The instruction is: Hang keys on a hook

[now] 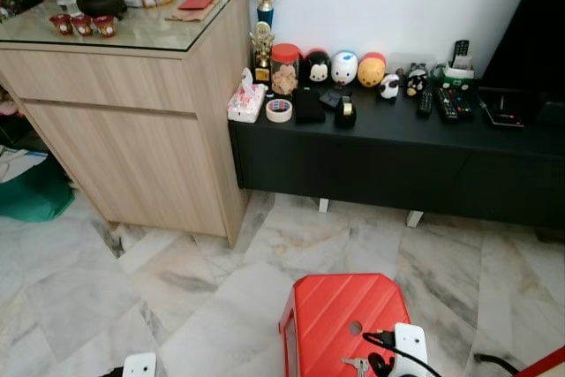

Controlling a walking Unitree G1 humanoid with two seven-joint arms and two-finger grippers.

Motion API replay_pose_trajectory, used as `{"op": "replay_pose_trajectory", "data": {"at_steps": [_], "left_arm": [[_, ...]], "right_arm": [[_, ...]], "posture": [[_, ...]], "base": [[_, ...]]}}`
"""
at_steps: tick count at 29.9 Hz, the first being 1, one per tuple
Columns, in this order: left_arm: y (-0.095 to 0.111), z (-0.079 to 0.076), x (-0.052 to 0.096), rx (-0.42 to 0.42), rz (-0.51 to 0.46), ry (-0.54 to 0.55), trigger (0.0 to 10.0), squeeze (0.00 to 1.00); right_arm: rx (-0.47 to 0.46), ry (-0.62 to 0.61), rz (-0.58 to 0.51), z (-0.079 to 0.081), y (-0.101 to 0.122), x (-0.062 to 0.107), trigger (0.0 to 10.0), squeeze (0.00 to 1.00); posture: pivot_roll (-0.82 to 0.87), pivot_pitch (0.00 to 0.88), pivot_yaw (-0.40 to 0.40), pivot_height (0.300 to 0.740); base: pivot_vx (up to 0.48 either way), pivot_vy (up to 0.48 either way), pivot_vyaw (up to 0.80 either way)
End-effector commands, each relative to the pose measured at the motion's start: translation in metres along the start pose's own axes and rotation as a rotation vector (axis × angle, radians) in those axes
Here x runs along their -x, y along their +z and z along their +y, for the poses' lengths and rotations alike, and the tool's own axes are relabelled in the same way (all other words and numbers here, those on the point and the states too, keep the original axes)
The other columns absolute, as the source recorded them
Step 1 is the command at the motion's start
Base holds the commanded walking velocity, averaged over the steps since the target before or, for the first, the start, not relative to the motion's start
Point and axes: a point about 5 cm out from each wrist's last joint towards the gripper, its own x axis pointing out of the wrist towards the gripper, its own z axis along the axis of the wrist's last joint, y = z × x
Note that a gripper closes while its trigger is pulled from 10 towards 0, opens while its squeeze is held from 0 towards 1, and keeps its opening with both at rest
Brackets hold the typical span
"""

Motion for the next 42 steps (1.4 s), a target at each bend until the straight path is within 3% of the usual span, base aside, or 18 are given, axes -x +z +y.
{"op": "replay_pose_trajectory", "data": {"at_steps": [1, 42], "left_arm": [[-0.0043, 0.0021, 0.0013, 0.004, 0.012, 0.001, 10.0, 0.0], [-0.004, 0.0015, 0.0014, 0.018, 0.003, 0.001, 10.0, 0.0]], "right_arm": [[-0.017, -0.001, -0.011, -0.0001, 0.0015, -0.0001, 10.0, 0.0], [-0.035, -0.008, -0.022, -0.0005, 0.003, -0.0002, 10.0, 0.0]], "posture": [[0.09, 0.0, -0.008, 0.74], [0.09, 0.0, -0.01, 0.74]], "base": [[0.0, 0.0, 0.0], [0.0, 0.0, 0.0]]}}
